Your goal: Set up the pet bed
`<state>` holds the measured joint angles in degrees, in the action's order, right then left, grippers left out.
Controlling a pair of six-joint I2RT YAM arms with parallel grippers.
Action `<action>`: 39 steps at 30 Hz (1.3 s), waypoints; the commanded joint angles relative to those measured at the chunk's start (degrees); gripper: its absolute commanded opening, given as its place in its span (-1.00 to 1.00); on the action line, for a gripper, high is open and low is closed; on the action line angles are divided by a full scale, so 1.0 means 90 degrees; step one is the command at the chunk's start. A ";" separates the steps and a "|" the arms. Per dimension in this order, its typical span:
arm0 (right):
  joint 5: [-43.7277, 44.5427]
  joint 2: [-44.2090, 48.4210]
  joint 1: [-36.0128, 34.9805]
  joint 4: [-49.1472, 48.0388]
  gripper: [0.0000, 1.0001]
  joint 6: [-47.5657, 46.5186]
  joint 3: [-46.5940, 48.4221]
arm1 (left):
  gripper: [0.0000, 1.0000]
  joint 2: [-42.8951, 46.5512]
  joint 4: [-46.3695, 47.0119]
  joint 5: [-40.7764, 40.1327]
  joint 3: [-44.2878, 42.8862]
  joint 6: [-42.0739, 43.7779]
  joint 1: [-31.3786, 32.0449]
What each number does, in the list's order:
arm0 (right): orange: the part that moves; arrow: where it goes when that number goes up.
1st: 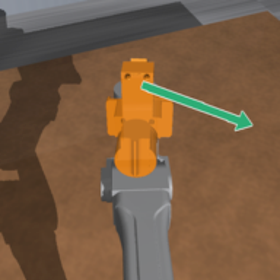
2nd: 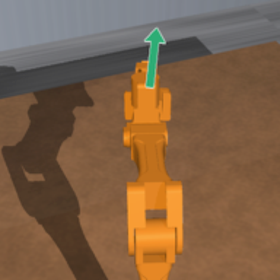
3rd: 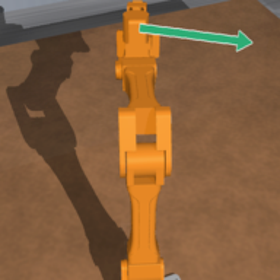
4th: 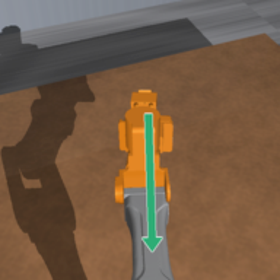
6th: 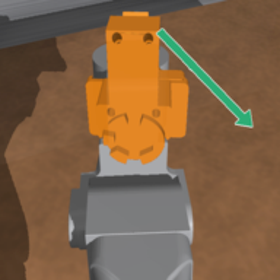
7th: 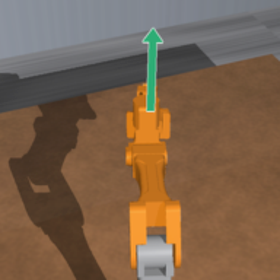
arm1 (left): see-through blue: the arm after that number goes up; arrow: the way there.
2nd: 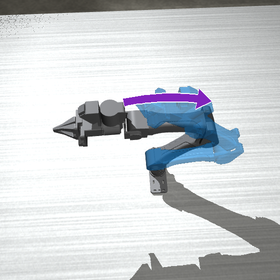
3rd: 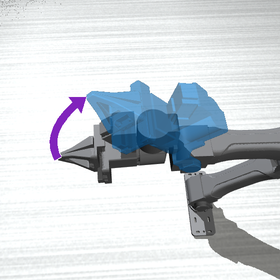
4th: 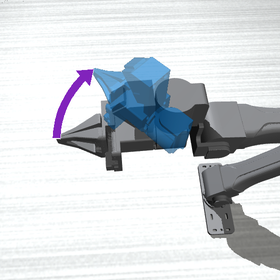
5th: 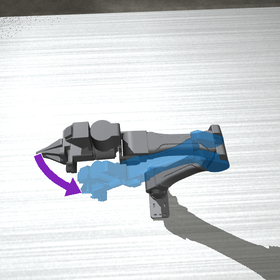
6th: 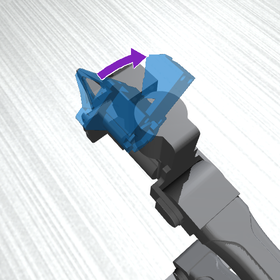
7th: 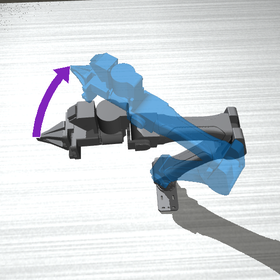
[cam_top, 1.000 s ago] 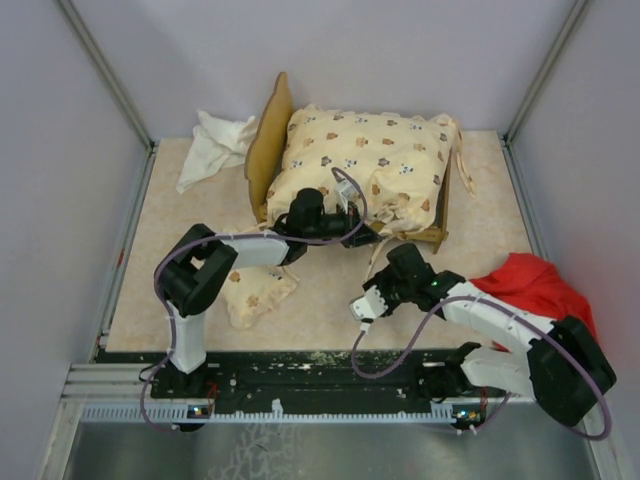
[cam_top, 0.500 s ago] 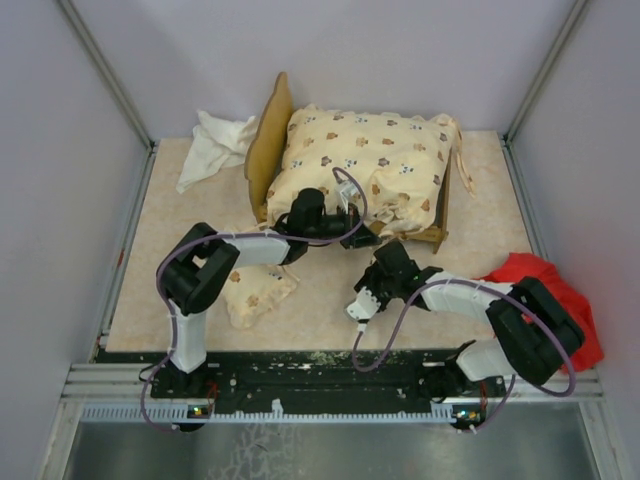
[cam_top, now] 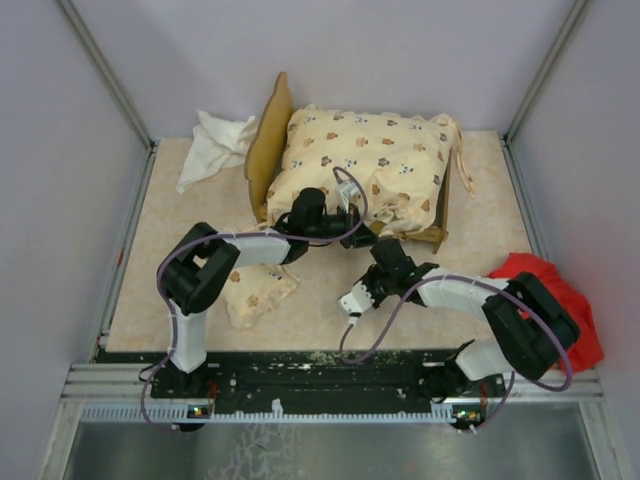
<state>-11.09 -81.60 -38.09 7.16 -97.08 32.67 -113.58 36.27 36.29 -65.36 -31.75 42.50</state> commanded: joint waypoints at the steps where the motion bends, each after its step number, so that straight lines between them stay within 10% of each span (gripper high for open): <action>1: -0.0580 0.0983 0.0135 -0.0373 -1.00 0.2219 -0.0221 | -1.00 -0.0007 -0.0156 -0.0139 -0.0127 -0.0067 0.0004; 18: -0.0566 0.2993 0.2436 -0.1283 -1.00 0.7551 -0.0577 | -1.00 -0.0058 -0.0008 -0.0301 0.0131 -0.0275 0.0157; 39: 0.2013 0.2157 0.2679 -0.0852 -1.00 0.9500 -0.0323 | -1.00 0.0013 -0.0017 -0.0681 0.0630 -0.0202 0.0314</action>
<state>2.15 -62.28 -14.46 0.56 -16.03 26.72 -113.58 34.68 31.03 -60.77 -33.85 44.80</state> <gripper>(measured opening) 0.006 0.010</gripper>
